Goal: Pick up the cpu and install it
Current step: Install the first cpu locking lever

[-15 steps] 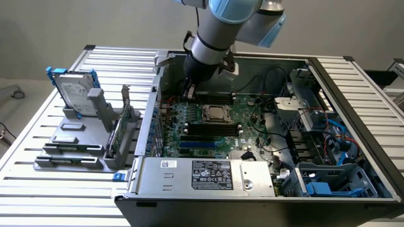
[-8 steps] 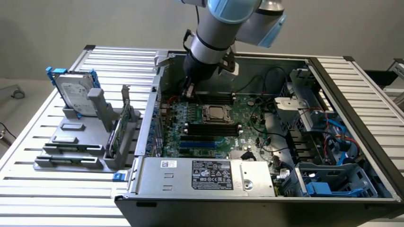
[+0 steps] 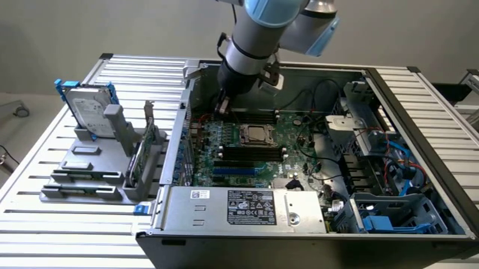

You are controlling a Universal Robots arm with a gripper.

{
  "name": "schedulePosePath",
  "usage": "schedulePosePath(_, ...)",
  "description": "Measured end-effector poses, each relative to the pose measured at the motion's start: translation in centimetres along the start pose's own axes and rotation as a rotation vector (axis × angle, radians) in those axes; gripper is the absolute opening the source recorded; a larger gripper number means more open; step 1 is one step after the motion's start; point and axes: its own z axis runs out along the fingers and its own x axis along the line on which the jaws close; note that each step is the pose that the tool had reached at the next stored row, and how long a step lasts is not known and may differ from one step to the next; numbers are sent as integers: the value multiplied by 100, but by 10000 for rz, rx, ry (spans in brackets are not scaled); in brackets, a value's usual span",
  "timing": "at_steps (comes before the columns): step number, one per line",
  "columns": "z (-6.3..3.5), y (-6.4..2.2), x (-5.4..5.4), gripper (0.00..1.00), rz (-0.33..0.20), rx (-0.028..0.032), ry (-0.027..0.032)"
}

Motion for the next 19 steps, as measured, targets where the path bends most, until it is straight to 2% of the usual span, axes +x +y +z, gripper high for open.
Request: schedulePosePath(19, -101, -36, 17, 11, 1443, -384, 673)
